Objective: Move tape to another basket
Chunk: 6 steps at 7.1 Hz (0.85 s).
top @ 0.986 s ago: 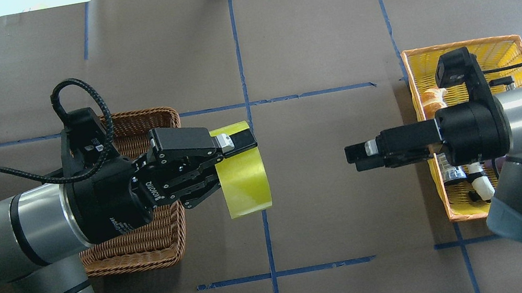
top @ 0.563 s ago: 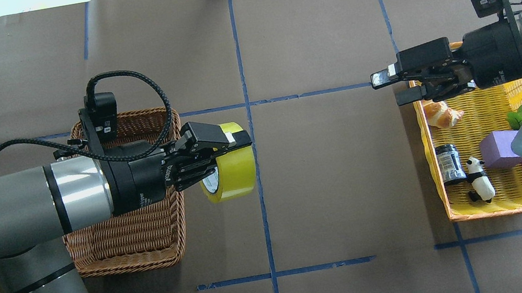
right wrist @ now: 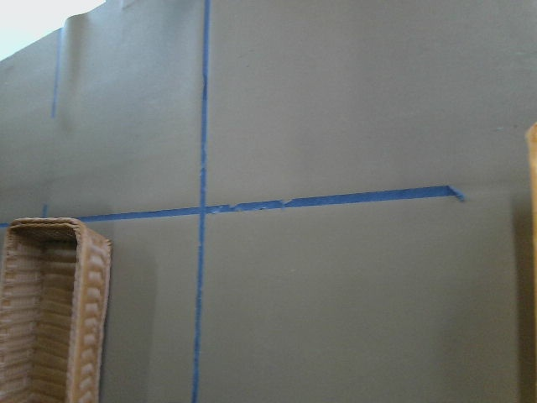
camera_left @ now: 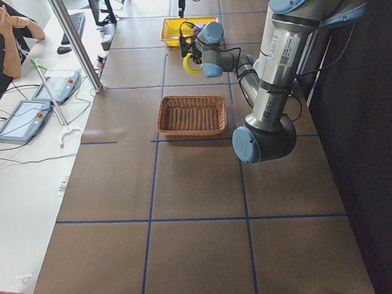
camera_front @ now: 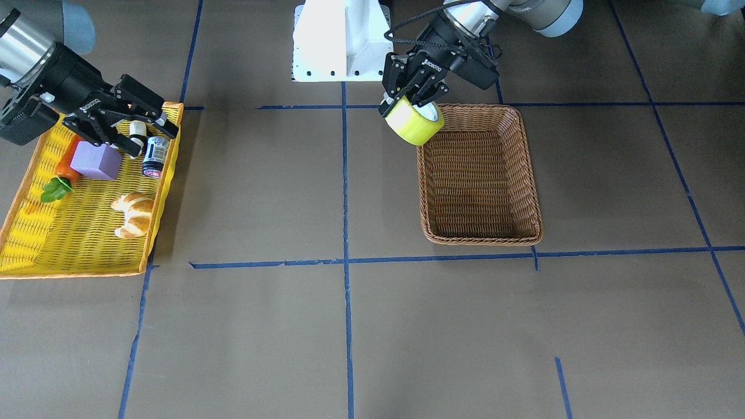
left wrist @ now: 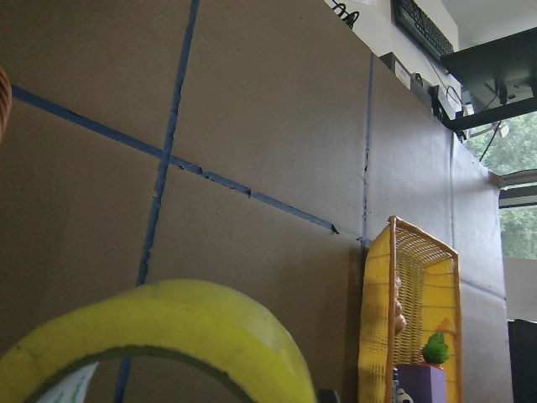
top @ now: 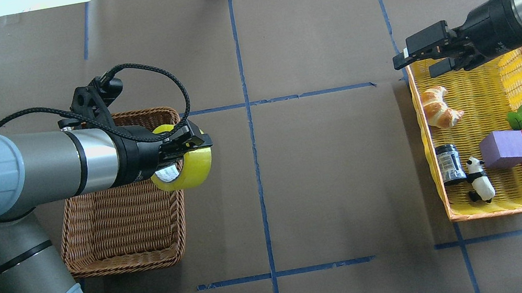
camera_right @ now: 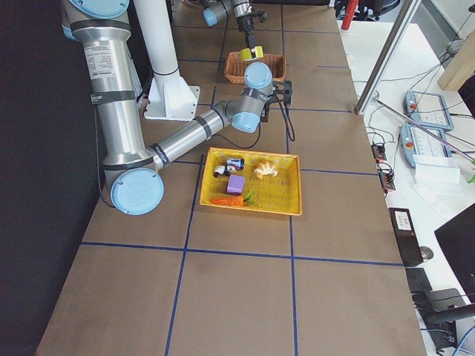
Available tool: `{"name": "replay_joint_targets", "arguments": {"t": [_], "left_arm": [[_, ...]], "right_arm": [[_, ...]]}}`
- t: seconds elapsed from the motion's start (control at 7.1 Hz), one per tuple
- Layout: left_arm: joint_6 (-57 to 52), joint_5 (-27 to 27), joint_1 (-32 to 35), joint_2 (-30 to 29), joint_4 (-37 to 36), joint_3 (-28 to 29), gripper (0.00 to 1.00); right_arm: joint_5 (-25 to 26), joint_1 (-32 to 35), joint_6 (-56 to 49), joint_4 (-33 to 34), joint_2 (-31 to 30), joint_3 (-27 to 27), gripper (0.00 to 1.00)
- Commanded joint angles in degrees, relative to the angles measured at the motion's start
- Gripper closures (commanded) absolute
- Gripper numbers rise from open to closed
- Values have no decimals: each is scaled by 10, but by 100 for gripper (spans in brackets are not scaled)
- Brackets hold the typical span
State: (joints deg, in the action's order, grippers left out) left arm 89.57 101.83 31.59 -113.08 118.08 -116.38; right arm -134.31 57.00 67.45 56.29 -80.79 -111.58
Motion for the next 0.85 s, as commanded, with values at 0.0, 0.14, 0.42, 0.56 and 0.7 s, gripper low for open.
{"name": "replay_joint_targets", "arguments": {"t": [0.0, 0.14, 0.42, 0.56, 0.7], "left_arm": [[-64, -5, 14, 37, -88, -5, 100], [-82, -9, 13, 61, -88, 2, 100], [-124, -29, 5, 95, -87, 24, 100], [-124, -41, -5, 87, -86, 60, 100], [-125, -51, -28, 78, -86, 79, 100]], "right_arm": [[11, 27, -215, 175, -3, 0, 0], [12, 58, -330, 251, -6, 0, 0], [11, 136, -548, 342, -41, -2, 0], [3, 171, -622, 355, -69, -3, 0], [-2, 180, -639, 355, -79, -2, 0]]}}
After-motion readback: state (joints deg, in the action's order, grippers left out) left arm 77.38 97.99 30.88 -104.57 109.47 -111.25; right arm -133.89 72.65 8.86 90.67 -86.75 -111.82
